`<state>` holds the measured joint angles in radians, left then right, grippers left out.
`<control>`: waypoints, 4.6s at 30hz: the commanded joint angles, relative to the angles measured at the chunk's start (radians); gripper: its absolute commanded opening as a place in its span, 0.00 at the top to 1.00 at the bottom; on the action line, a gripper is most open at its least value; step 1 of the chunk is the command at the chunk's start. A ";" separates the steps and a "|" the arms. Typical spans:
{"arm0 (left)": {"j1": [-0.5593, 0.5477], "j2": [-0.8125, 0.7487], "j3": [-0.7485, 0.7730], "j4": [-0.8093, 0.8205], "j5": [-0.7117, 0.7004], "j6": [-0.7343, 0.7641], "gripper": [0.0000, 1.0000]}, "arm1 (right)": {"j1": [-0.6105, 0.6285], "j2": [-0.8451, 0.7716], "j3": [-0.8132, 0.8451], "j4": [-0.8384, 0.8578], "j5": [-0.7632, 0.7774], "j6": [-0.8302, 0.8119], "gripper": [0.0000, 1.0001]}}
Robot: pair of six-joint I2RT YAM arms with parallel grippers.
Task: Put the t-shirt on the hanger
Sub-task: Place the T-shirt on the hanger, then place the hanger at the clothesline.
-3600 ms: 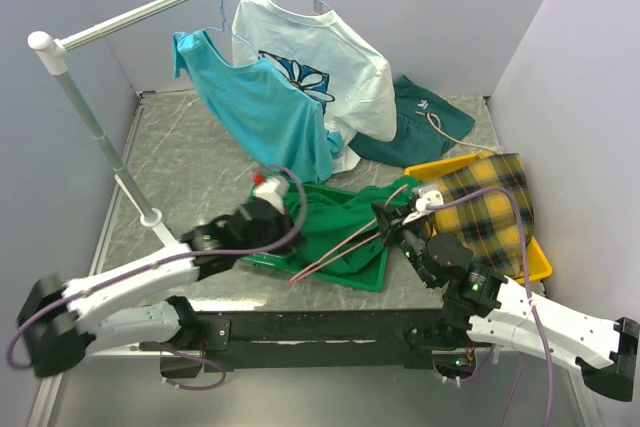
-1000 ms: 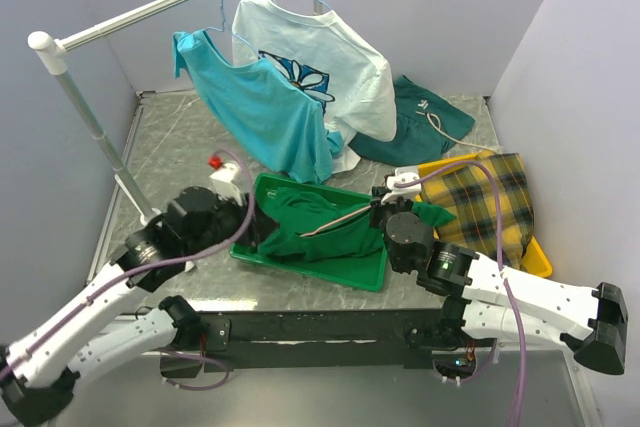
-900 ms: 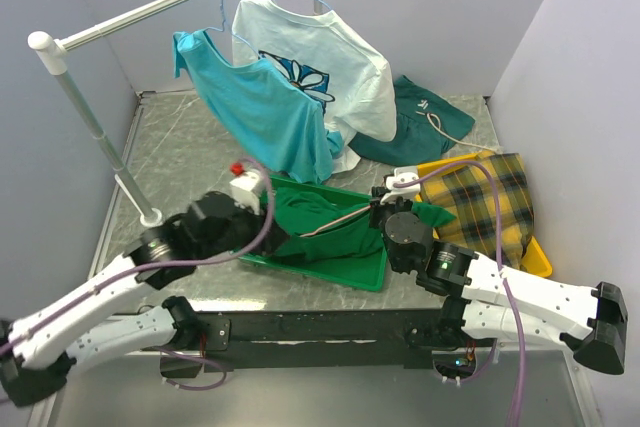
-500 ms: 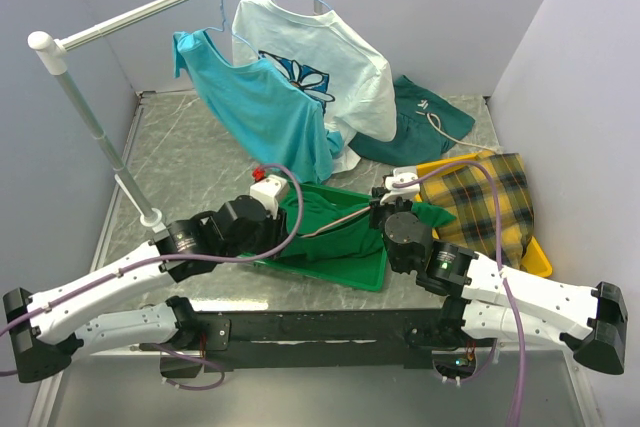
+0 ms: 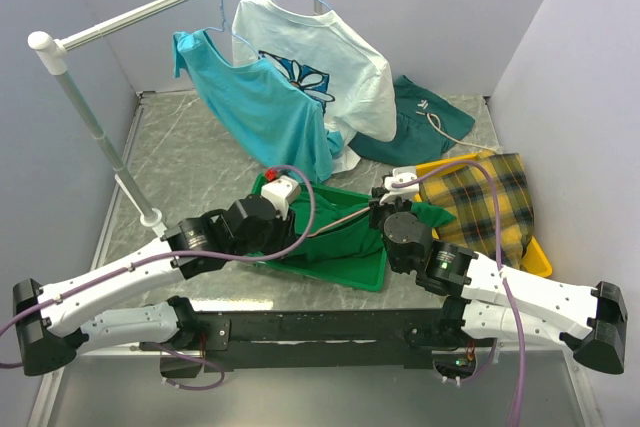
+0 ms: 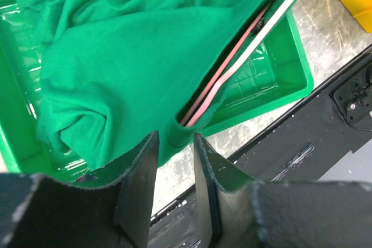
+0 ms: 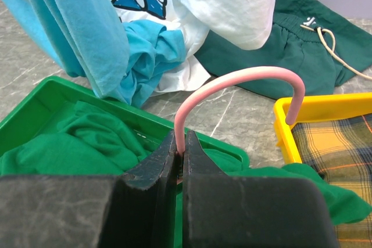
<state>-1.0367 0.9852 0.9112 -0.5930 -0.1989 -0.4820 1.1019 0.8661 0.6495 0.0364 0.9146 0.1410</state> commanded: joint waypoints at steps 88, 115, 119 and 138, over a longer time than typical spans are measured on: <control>0.053 -0.095 0.255 0.041 0.234 0.128 0.67 | 0.019 0.206 0.631 -0.055 -0.359 -0.187 1.00; 0.053 -0.197 0.201 0.016 0.153 0.163 0.57 | 0.021 0.188 0.581 -0.061 -0.378 -0.164 1.00; 0.053 -0.183 0.235 -0.020 0.191 0.200 0.60 | 0.023 0.201 0.598 -0.075 -0.365 -0.178 1.00; 0.053 -0.240 0.203 0.044 0.147 0.192 0.99 | 0.053 0.225 0.630 -0.090 -0.349 -0.182 0.54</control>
<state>-0.9916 0.8181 1.1122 -0.6460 -0.0006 -0.2573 1.1484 1.1122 1.2278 -0.0937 0.5606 -0.0414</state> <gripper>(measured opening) 0.055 0.297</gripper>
